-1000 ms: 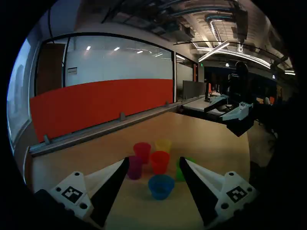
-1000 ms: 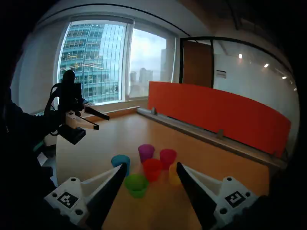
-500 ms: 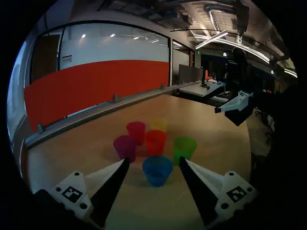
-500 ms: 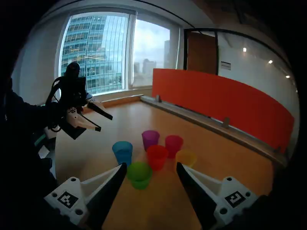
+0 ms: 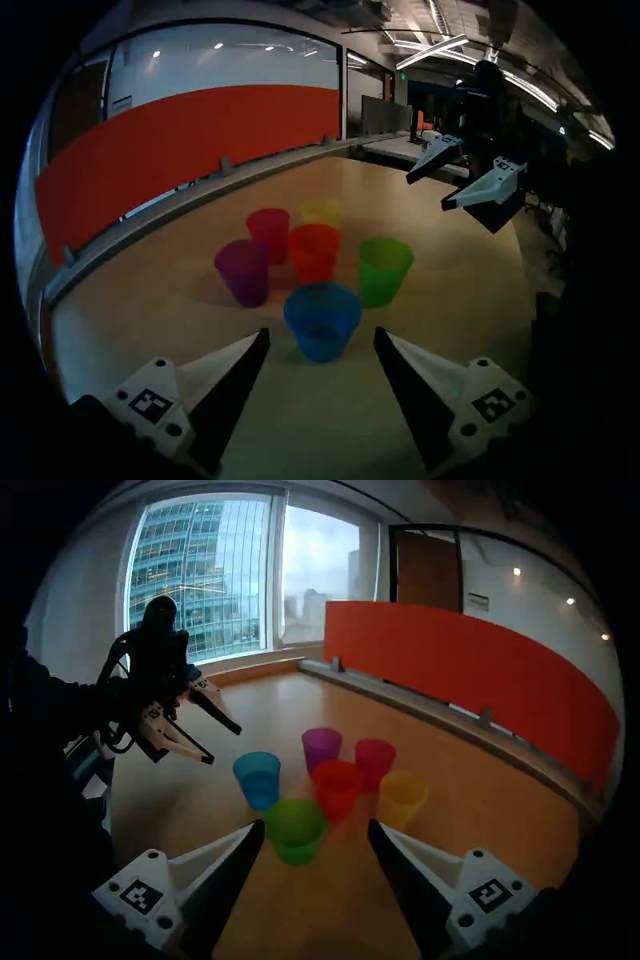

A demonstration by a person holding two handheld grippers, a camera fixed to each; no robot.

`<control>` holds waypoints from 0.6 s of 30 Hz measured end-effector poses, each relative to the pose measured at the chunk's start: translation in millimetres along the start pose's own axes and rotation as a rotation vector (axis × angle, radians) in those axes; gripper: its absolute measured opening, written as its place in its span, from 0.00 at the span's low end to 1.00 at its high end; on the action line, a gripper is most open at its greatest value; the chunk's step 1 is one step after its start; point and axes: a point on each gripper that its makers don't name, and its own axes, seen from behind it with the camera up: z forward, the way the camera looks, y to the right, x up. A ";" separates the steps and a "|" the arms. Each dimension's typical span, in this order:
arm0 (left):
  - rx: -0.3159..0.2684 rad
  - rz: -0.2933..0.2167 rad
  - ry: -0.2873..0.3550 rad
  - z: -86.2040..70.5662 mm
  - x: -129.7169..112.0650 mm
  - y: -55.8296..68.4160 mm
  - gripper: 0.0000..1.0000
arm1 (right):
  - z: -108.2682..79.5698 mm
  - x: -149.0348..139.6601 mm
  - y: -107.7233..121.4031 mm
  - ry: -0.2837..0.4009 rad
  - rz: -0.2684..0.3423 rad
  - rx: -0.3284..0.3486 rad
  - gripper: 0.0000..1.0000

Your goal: Pour water

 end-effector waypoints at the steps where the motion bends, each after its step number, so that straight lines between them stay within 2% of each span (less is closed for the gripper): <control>1: -0.002 -0.002 -0.010 2.7 -2.9 -0.4 0.97 | 1.6 -0.8 -0.1 -0.003 0.000 0.002 1.00; 8: -0.026 -0.003 -0.067 21.1 -17.5 -0.9 0.97 | 12.7 -6.7 -2.2 -0.027 -0.004 0.020 1.00; 18: -0.060 -0.010 -0.099 42.3 -19.7 -2.4 0.97 | 27.4 -14.7 -5.6 -0.052 -0.003 0.043 1.00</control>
